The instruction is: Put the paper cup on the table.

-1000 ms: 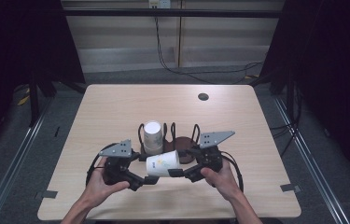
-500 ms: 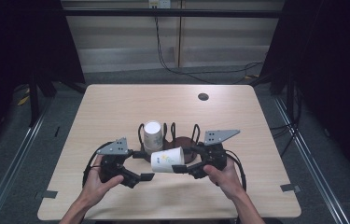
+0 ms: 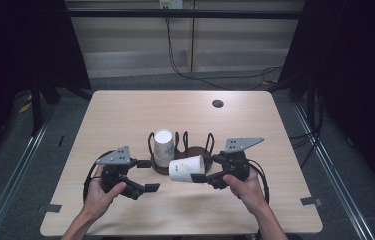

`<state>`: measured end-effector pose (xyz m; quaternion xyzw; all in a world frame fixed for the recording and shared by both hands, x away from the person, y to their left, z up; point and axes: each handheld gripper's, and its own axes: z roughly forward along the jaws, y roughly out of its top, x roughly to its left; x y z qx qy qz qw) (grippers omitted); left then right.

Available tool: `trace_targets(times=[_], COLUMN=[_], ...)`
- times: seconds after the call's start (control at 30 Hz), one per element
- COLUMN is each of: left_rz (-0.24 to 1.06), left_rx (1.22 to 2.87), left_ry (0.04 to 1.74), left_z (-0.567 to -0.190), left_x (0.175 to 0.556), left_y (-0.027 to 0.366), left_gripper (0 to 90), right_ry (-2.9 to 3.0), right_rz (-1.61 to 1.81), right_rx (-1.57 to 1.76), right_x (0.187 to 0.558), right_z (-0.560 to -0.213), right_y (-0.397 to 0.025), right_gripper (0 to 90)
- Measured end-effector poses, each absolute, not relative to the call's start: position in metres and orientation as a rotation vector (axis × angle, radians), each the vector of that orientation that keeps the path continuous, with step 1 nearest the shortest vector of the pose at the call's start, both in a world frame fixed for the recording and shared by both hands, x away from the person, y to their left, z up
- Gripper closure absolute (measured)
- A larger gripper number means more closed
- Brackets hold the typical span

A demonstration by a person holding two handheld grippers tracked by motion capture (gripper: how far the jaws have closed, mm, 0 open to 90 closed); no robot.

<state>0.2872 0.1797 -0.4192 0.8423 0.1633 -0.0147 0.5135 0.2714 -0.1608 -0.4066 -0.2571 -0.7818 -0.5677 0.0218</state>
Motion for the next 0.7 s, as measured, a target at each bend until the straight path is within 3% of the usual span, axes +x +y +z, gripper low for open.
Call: trace_targets(times=[0.7], left_rz=[-0.002], left_rx=[2.039], left_ry=[0.482], left_z=[-0.428], left_x=[0.287], left_y=[0.2], left_gripper=[16.3], right_ry=[-2.6], right_rz=[-1.581], right_rx=[-0.933], right_x=[0.258], right_z=[-0.407], right_y=[-0.203], right_gripper=[28.9])
